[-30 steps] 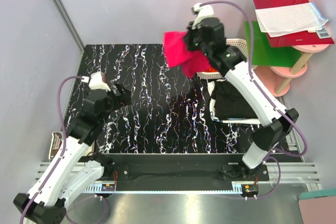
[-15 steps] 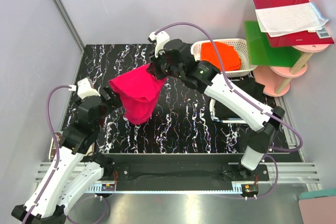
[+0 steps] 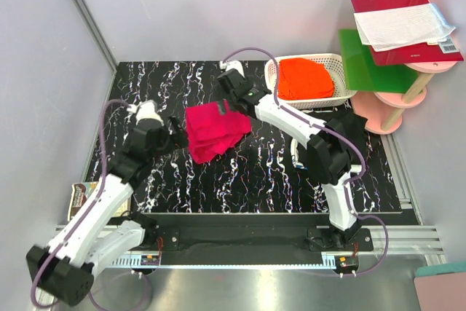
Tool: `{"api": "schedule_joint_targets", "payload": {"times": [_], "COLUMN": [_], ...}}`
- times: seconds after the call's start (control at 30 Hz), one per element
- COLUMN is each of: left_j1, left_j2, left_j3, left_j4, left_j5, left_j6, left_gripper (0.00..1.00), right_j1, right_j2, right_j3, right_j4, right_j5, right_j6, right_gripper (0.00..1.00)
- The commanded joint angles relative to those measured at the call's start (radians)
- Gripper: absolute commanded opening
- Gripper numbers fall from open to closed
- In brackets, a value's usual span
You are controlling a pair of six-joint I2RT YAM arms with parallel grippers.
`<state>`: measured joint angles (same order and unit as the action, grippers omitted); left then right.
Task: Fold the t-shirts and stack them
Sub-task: Move the tshirt to the center of the board, then flatten out the tshirt
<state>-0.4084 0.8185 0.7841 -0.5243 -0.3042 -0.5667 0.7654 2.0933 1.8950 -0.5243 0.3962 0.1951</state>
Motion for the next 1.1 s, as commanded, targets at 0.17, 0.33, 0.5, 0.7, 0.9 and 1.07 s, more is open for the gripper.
{"api": "schedule_joint_targets", "payload": {"times": [0.17, 0.33, 0.5, 0.7, 0.9, 1.07], "left_j1": [-0.167, -0.19, -0.19, -0.19, -0.193, -0.263], "left_j2": [0.367, 0.632, 0.812, 0.967, 0.863, 0.697], "left_j3": [0.036, 0.179, 0.282, 0.417, 0.501, 0.602], "left_j4": [0.236, 0.129, 0.026, -0.092, -0.206, -0.247], "left_j5": [0.15, -0.042, -0.183, -0.291, -0.332, -0.334], "left_j6": [0.014, -0.004, -0.044, -0.067, -0.087, 0.005], "left_gripper": [0.98, 0.92, 0.95, 0.06, 0.0, 0.0], "right_j1": [-0.02, -0.025, -0.043, -0.06, -0.063, -0.064], "right_j2": [-0.213, -0.266, -0.306, -0.335, -0.342, -0.345], "right_j3": [-0.174, -0.226, -0.293, -0.341, -0.372, -0.398], "right_j4": [0.092, 0.096, 0.099, 0.107, 0.11, 0.115], "right_j5": [0.11, 0.105, 0.105, 0.095, 0.076, 0.076], "right_j6": [0.03, 0.014, 0.02, 0.029, 0.046, 0.081], "right_gripper": [1.0, 1.0, 1.0, 1.0, 1.0, 1.0]}}
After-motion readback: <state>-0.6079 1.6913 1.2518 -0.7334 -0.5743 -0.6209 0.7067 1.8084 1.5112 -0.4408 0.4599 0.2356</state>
